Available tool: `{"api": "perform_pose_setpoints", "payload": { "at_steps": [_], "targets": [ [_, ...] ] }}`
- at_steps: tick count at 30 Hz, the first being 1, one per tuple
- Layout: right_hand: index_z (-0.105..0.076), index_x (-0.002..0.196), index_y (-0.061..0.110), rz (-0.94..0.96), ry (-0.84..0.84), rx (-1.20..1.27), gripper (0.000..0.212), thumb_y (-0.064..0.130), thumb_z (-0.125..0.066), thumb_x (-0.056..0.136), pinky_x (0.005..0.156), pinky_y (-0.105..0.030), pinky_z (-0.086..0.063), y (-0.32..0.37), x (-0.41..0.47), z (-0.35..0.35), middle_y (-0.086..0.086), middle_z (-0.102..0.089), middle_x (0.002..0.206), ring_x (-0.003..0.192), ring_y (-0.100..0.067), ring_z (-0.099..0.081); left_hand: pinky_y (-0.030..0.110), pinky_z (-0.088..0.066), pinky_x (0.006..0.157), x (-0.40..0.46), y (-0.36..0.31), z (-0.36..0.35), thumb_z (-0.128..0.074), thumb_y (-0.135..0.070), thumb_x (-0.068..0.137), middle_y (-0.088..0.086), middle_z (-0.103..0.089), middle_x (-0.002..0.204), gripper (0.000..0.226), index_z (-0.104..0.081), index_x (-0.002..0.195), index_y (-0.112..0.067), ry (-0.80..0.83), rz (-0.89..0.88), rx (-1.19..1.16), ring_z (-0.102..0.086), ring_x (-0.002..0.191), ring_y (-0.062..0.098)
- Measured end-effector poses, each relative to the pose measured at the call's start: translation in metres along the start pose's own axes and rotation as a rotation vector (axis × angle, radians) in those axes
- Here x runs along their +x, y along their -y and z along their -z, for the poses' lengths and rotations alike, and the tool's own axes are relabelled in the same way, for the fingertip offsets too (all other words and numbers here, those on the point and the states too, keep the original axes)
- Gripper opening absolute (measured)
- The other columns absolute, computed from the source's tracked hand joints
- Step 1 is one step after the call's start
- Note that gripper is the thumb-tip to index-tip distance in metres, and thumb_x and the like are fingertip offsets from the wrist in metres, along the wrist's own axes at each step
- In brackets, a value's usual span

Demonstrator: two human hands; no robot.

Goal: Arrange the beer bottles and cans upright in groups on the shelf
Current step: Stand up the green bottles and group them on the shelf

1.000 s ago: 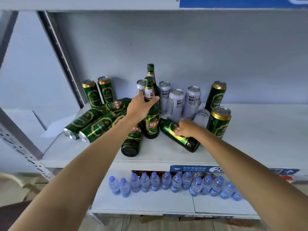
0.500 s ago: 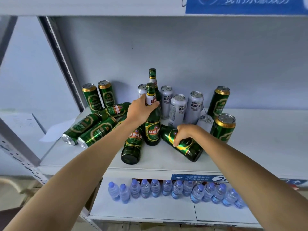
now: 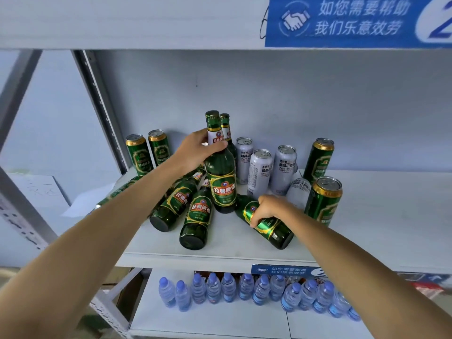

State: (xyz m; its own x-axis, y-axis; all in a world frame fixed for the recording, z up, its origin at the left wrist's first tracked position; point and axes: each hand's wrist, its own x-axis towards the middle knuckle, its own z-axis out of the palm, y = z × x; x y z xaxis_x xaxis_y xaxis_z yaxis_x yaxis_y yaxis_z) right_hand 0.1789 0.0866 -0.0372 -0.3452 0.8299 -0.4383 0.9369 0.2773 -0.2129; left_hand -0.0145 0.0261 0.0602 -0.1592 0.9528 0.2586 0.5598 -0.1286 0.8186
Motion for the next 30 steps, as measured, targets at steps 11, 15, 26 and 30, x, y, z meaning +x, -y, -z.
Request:
{"api": "perform_pose_setpoints", "payload": {
  "at_steps": [11,15,26,30],
  "targets": [
    [-0.052,0.123,0.005,-0.023,-0.215,0.25,0.07,0.029,-0.082,0.065,0.071,-0.025,-0.042,-0.009,-0.019,-0.012,-0.012,-0.058,0.121,0.109,-0.027,-0.058,0.029,-0.055,0.072,-0.014,-0.023,0.038,-0.059,-0.031,0.092,-0.004,-0.067,0.098,0.016,-0.06,0.105,-0.021,0.002,-0.022,0.004,-0.065,0.092,0.012],
    [-0.055,0.114,0.003,-0.042,-0.279,0.595,0.064,0.024,-0.084,0.061,0.076,-0.029,-0.05,-0.014,-0.029,-0.005,-0.01,-0.06,0.105,0.099,-0.029,-0.062,0.036,-0.057,0.079,-0.028,-0.019,0.045,-0.06,-0.033,0.092,-0.001,-0.069,0.1,0.017,-0.062,0.104,-0.021,0.023,-0.012,-0.002,-0.067,0.095,0.016],
    [-0.056,0.097,0.022,0.23,-0.399,1.142,0.054,0.007,-0.087,0.055,0.081,-0.036,-0.055,-0.039,-0.096,-0.026,-0.002,-0.07,0.094,0.088,-0.02,-0.068,0.037,-0.057,0.079,-0.073,-0.044,0.032,-0.063,-0.046,0.086,0.0,-0.069,0.104,0.023,-0.061,0.101,-0.028,0.061,-0.005,0.056,-0.067,0.097,0.02],
    [-0.057,0.104,0.022,0.302,-0.427,1.156,0.062,0.012,-0.089,0.051,0.084,-0.037,-0.056,-0.07,-0.127,-0.041,0.0,-0.071,0.096,0.09,-0.018,-0.069,0.033,-0.057,0.075,-0.092,-0.069,0.008,-0.062,-0.042,0.088,-0.005,-0.069,0.102,0.014,-0.06,0.097,-0.032,0.085,-0.027,0.059,-0.067,0.095,0.014]
  ]
}}
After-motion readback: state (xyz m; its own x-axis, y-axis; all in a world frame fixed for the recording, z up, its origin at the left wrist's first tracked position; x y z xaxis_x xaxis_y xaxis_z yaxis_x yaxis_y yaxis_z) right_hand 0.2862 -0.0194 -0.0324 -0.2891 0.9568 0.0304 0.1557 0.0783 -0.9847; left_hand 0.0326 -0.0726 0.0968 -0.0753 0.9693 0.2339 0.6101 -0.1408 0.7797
